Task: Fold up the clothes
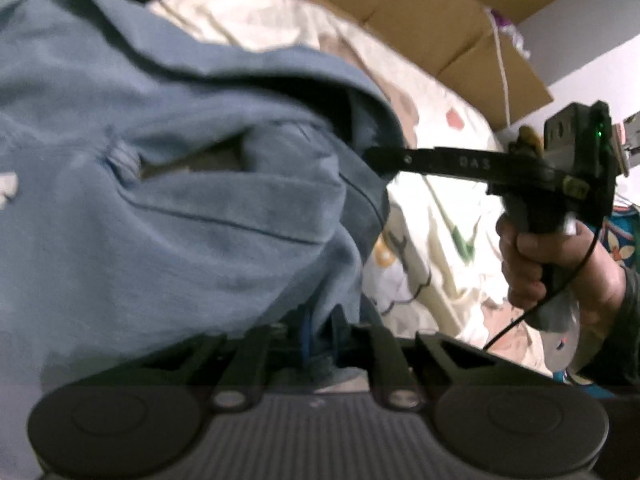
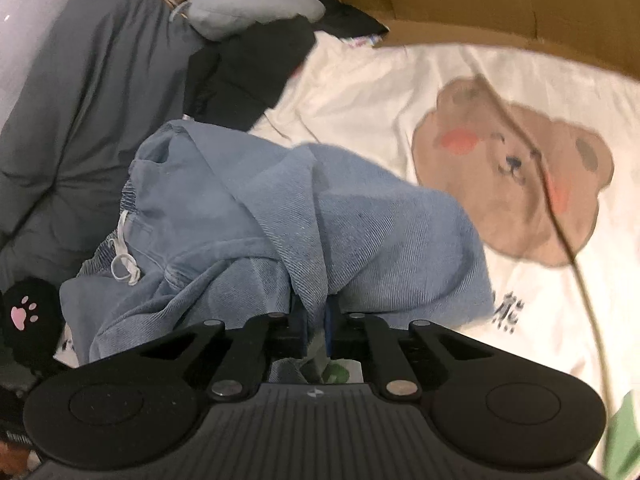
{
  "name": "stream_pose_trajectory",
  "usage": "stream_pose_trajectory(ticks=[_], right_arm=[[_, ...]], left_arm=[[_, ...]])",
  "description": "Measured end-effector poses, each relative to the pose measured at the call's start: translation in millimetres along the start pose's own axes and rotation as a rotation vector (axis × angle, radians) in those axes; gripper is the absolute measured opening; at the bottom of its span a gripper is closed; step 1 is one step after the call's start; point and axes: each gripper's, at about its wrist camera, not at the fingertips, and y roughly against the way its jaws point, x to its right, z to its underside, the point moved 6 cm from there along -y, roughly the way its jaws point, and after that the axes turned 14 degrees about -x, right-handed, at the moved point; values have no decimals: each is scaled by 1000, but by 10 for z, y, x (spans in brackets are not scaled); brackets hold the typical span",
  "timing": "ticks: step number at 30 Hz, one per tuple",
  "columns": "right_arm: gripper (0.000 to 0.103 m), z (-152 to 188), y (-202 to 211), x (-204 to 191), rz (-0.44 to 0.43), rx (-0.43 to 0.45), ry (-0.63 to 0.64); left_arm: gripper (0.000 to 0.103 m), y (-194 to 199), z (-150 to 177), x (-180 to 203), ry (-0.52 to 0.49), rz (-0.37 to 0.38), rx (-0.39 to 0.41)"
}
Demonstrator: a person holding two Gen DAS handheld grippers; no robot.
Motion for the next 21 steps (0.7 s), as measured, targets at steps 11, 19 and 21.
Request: stream_pose_trajectory(ticks=[11, 19, 21], right_arm=[[4, -330, 556, -34, 46, 86, 20], [4, -726, 1096, 83, 167, 200, 64], [4, -791, 1143, 70, 211, 212, 101]], left_arm=[[5, 696, 16, -300, 31, -81, 141], [4, 846, 70, -422, 40, -103, 159], [3, 861, 74, -443, 46, -106, 160]])
